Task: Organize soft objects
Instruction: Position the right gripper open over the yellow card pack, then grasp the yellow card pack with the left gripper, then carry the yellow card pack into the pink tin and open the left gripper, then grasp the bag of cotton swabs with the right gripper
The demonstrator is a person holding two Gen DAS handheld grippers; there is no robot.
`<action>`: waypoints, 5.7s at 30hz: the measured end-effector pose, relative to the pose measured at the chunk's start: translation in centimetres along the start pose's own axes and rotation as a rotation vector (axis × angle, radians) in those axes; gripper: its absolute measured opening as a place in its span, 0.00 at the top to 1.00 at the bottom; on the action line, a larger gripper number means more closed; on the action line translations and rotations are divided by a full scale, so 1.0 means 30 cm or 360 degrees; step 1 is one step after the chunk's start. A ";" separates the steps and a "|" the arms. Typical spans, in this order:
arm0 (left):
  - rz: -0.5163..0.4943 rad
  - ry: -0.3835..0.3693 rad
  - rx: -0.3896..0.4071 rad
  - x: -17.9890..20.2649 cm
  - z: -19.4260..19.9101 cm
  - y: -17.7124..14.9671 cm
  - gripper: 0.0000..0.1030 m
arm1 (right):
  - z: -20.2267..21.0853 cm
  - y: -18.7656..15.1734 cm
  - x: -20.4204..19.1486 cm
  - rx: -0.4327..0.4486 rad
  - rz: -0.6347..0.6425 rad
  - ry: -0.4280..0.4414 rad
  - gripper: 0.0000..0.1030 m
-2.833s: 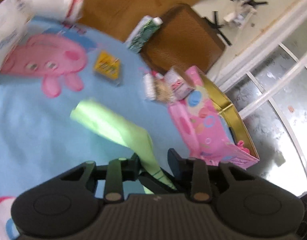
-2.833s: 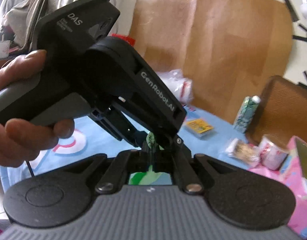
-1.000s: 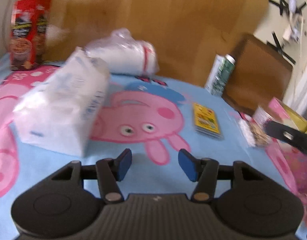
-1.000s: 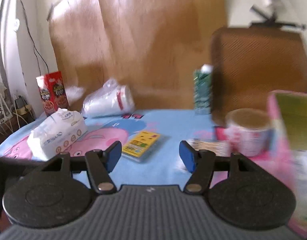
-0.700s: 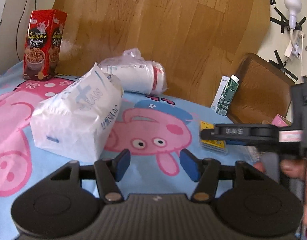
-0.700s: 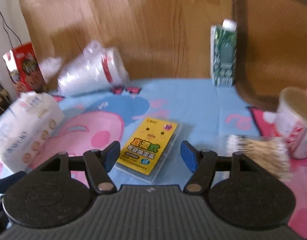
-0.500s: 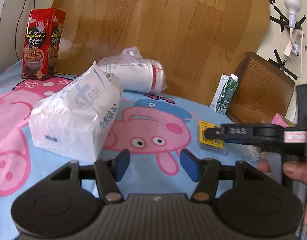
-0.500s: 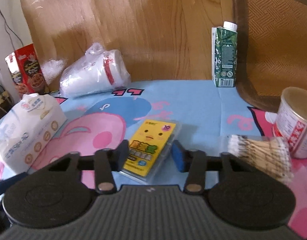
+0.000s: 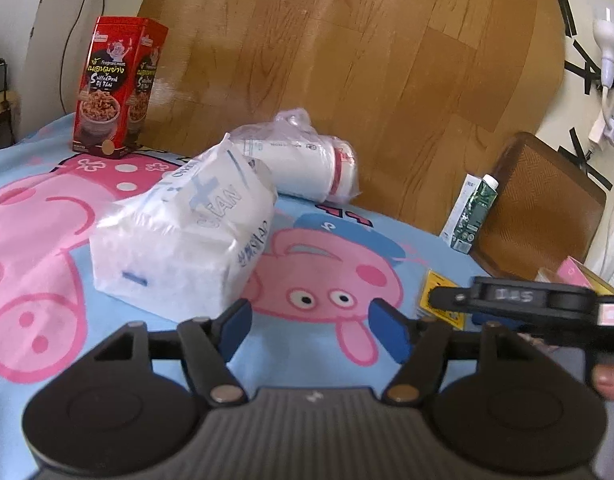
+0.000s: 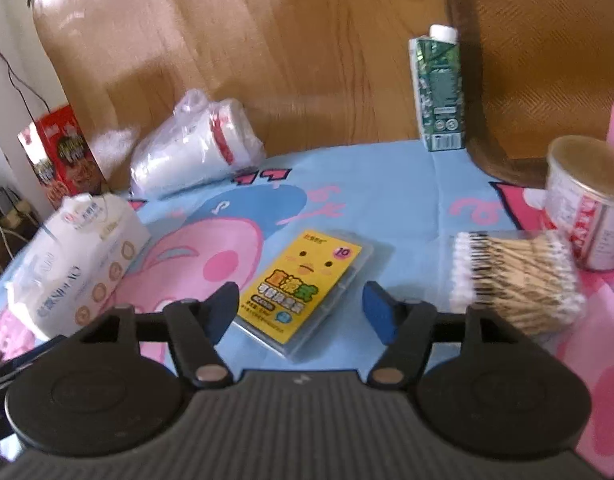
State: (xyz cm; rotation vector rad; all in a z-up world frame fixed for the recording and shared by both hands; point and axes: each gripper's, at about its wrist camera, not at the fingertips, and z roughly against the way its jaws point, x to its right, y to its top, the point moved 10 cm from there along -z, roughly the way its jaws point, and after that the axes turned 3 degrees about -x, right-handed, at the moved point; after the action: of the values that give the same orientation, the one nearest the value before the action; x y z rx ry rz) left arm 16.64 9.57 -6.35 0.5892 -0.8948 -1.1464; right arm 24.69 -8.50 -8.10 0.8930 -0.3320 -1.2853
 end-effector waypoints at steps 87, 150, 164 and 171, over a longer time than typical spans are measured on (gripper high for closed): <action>-0.0257 -0.0039 -0.0169 0.088 -0.043 -0.056 0.31 | 0.426 -0.385 0.028 0.0151 0.0438 -0.0066 0.34; -0.0750 -0.0919 -0.0480 1.273 0.018 -0.187 0.49 | 0.813 -0.155 0.787 0.0745 -0.0064 -0.0791 0.38; -0.0402 -0.0340 -0.0357 0.456 -0.035 -0.071 0.44 | 0.630 -0.097 0.284 0.0587 0.0182 -0.0185 0.41; -0.0240 -0.0196 -0.0293 0.200 -0.072 -0.074 0.43 | 0.294 -0.034 0.188 0.0332 0.0210 -0.0307 0.25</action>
State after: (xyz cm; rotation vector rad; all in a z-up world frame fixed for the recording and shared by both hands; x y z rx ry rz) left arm 18.17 3.10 -7.50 0.4444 -0.8489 -1.3970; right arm 19.72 -17.14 -4.68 0.9075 -0.6760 -1.2316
